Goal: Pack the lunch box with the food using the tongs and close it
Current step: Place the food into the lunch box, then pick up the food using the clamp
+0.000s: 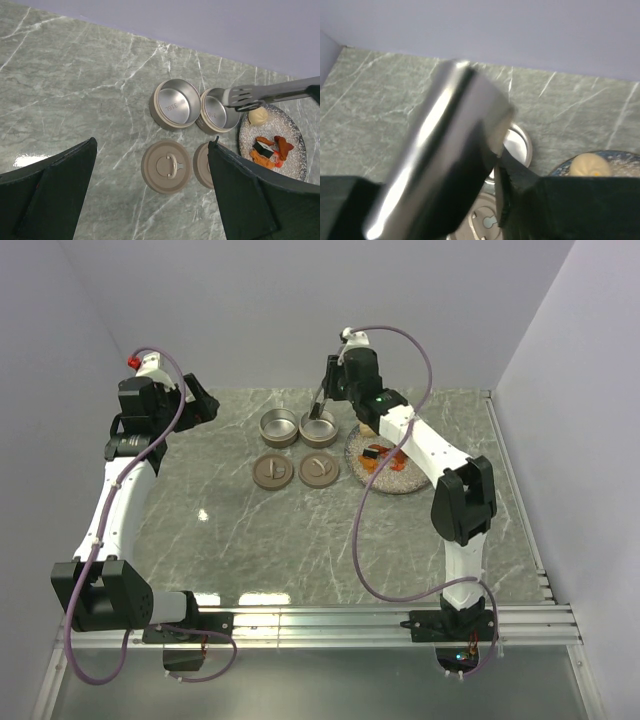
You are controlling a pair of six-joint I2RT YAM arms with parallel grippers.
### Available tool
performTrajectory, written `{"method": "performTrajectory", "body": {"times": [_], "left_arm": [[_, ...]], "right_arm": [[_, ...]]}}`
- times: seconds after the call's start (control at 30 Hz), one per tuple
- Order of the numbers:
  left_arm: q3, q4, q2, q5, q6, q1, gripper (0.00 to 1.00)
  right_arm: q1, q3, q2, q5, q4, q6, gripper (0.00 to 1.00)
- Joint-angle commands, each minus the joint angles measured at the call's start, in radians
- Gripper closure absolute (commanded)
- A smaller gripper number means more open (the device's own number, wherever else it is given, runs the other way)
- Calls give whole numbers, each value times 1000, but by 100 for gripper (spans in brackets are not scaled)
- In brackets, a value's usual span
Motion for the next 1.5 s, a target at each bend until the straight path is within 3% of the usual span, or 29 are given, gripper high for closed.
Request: {"method": "performTrajectory", "body": {"times": [0.0, 0.1, 0.23, 0.63, 0.93, 1.47], "left_arm": [[38, 17, -2, -10, 8, -2, 1], [35, 17, -1, -12, 11, -2, 1], [35, 20, -1, -10, 11, -2, 1], [5, 43, -7, 5, -1, -2, 1], [6, 46, -1, 20, -4, -2, 1], [14, 12, -4, -12, 6, -2, 1]], "right_arm": [[14, 73, 9, -7, 46, -11, 59], [19, 82, 11, -3, 49, -25, 49], [24, 89, 8, 6, 52, -37, 46], [5, 55, -112, 166, 74, -117, 46], [-68, -172, -230, 223, 144, -164, 48], [-128, -240, -161, 261, 305, -204, 48]]}}
